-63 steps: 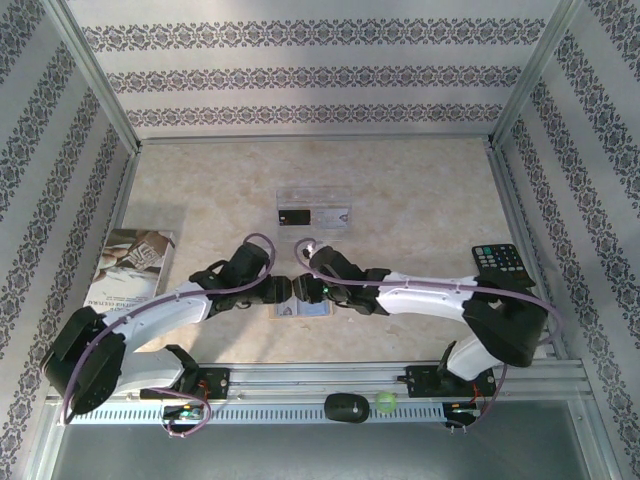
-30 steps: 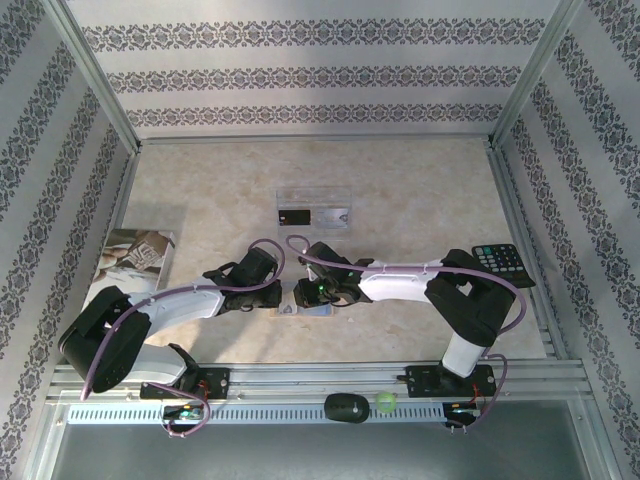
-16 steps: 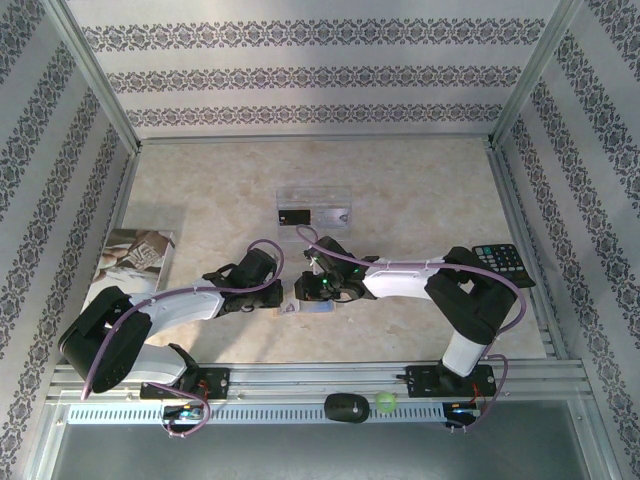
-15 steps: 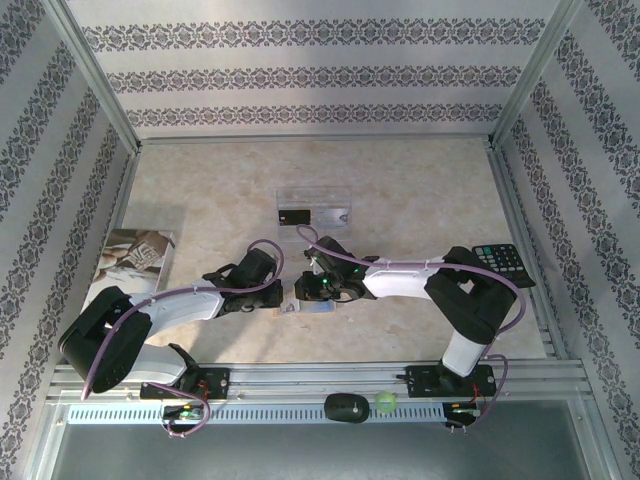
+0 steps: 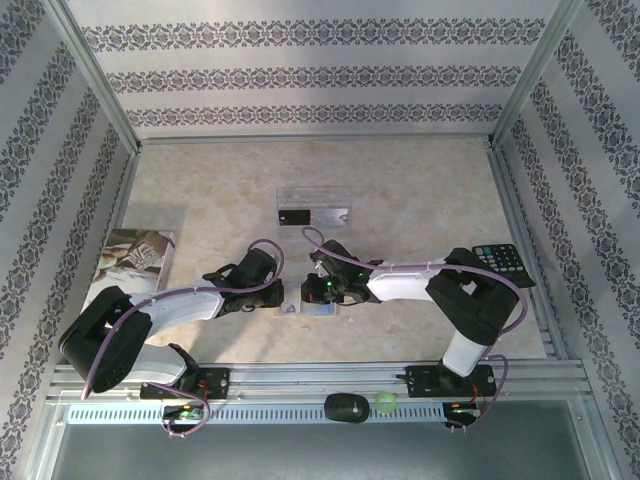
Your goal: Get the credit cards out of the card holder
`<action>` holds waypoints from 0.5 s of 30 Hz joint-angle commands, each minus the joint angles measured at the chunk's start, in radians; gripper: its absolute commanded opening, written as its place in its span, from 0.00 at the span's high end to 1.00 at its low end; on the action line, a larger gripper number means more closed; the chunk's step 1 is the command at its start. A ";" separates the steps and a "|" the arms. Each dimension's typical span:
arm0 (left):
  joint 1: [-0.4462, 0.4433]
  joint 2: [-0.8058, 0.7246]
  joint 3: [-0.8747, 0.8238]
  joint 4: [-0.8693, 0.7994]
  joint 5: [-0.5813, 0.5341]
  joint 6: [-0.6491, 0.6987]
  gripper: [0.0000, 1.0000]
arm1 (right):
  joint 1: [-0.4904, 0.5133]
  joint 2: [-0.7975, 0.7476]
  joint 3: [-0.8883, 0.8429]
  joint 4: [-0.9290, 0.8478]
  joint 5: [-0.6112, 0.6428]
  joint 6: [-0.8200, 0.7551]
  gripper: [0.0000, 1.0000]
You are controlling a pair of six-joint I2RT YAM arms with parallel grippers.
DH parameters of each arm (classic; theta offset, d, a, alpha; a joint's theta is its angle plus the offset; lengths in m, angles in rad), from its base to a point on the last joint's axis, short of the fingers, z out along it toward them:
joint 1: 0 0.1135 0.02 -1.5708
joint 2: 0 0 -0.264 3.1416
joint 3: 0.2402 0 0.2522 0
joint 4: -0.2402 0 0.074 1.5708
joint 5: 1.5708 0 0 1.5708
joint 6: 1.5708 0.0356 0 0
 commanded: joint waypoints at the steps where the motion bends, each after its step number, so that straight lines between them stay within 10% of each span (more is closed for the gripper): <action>1: -0.010 0.038 -0.032 -0.068 0.000 0.007 0.88 | -0.007 -0.065 -0.042 -0.005 0.056 0.022 1.00; 15: -0.009 0.049 -0.022 -0.060 0.004 0.011 0.88 | 0.005 -0.077 0.002 0.012 -0.005 -0.016 0.88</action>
